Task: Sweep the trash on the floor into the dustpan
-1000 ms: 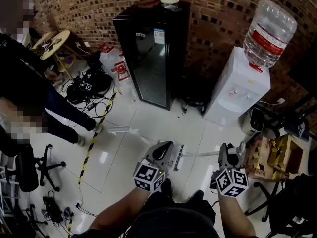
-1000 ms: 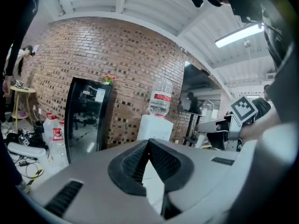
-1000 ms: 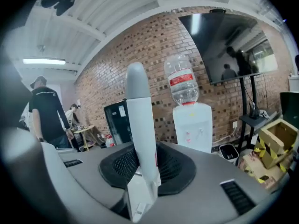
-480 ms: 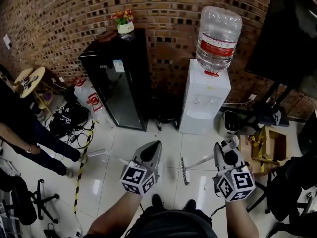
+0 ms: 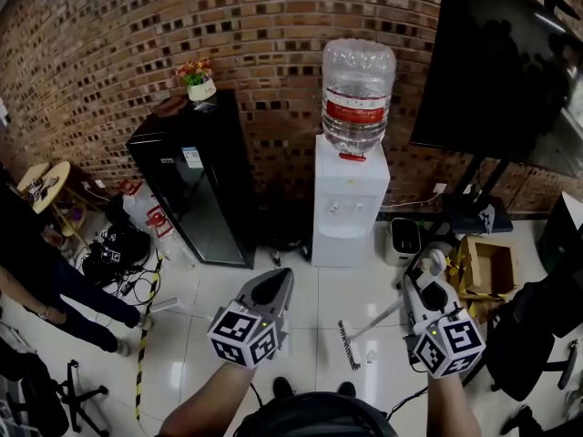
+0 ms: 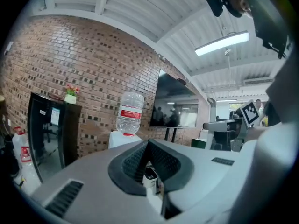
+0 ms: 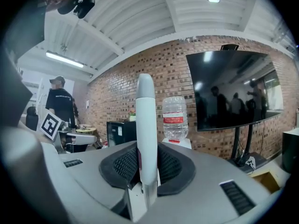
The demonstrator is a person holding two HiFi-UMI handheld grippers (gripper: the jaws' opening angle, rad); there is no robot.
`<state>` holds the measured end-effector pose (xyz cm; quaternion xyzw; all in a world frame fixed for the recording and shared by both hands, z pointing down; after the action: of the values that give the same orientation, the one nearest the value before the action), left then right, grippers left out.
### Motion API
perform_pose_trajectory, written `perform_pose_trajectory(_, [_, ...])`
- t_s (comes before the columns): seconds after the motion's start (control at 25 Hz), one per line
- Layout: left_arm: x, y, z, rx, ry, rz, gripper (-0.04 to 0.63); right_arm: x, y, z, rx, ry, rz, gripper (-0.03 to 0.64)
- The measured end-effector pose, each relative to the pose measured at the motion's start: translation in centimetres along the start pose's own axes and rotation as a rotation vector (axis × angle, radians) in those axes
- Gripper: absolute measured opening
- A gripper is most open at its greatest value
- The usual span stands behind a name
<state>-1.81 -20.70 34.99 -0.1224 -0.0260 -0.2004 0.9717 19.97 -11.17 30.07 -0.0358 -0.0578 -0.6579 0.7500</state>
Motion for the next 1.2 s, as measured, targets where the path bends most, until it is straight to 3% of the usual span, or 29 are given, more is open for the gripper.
perform_pose_trajectory(0.12, [1.0, 1.8, -0.6, -0.026, -0.001, 0.046, 0.011, -1.4, 1.4, -1.1, 0.002, 0.021, -0.007, 0.103])
perform_pose_trajectory(0.52, [2.7, 5.7, -3.2, 0.047, 0.004, 0.051, 0.011, -4.1, 4.6, -3.2, -0.003, 0.066, -0.029, 0.101])
perform_pose_trajectory(1.2, [3.1, 7.4, -5.0, 0.065, 0.016, 0.059, 0.011, -4.5, 6.8, -4.8, -0.001, 0.089, -0.024, 0.1])
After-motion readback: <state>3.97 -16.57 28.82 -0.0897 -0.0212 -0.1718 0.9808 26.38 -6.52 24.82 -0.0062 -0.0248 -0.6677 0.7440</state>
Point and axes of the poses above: the fingertips, and each gripper's own axes: x forward along the fingers, y to its right, z out of its underside, the point moved 2 cm from there along -x, backward along the fingers, and after that the axes turned 12 degrees about z, right-handed, at the moved point
